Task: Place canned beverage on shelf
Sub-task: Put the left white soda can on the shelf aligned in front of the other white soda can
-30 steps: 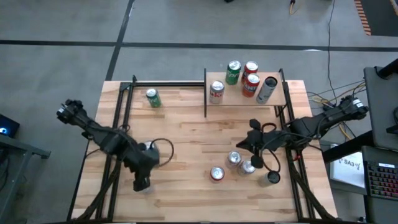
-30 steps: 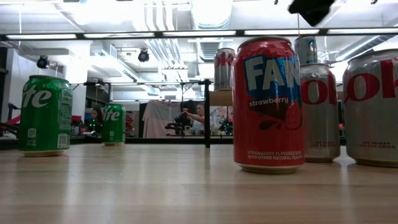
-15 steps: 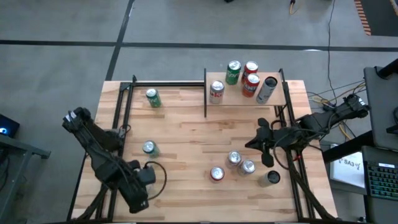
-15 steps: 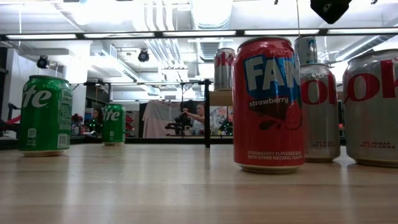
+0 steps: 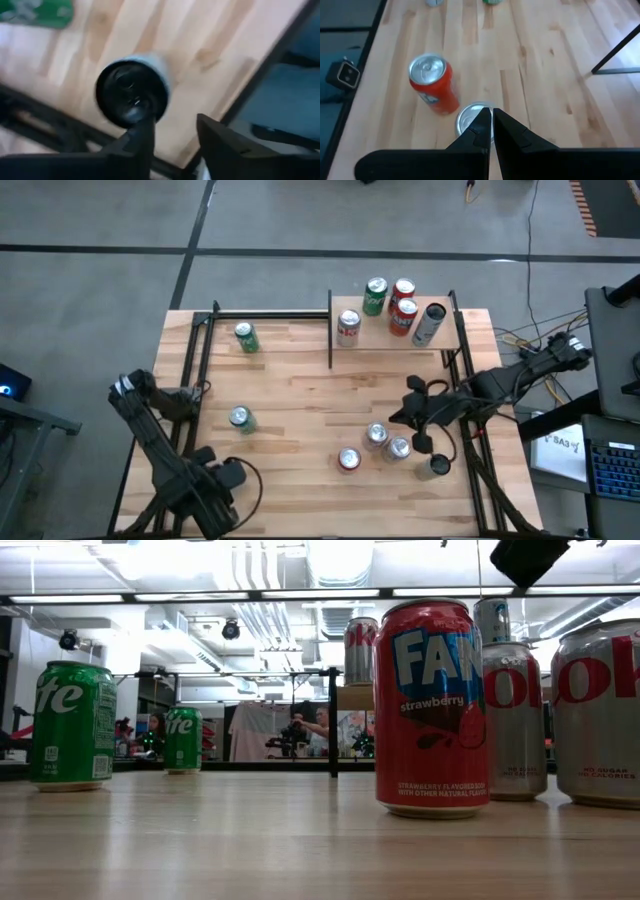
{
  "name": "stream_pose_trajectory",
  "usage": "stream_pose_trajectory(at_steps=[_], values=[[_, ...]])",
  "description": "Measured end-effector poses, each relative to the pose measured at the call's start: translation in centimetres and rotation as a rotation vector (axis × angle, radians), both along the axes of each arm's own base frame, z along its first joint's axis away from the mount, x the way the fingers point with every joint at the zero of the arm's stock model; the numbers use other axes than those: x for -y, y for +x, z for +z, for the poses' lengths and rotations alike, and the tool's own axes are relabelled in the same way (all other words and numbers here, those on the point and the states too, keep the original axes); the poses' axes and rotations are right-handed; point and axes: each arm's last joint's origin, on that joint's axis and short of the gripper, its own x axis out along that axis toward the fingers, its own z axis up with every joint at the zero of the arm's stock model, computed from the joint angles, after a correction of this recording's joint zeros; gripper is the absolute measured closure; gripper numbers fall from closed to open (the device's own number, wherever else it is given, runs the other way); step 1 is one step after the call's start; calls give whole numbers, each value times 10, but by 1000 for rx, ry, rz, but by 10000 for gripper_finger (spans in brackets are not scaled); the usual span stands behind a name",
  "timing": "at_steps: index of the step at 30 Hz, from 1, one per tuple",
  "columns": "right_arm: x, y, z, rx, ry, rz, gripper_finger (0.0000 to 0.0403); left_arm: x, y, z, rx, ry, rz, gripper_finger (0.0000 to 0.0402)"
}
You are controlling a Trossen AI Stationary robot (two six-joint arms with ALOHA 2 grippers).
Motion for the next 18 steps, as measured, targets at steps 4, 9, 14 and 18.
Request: stream_pose_trajectory(at_steps=[4, 9, 14, 18], values=[[-8, 5, -7, -31, -10, 22, 394, 5, 0, 2, -22, 60, -14, 207], [-19, 7, -12, -45, -3, 49, 394, 9, 1, 2, 67, 141, -133, 143], [-27, 6, -14, -49, 17, 61, 394, 10, -2, 3, 117, 189, -194, 123], [-32, 5, -12, -31, 27, 85, 394, 11, -4, 4, 145, 211, -202, 123]])
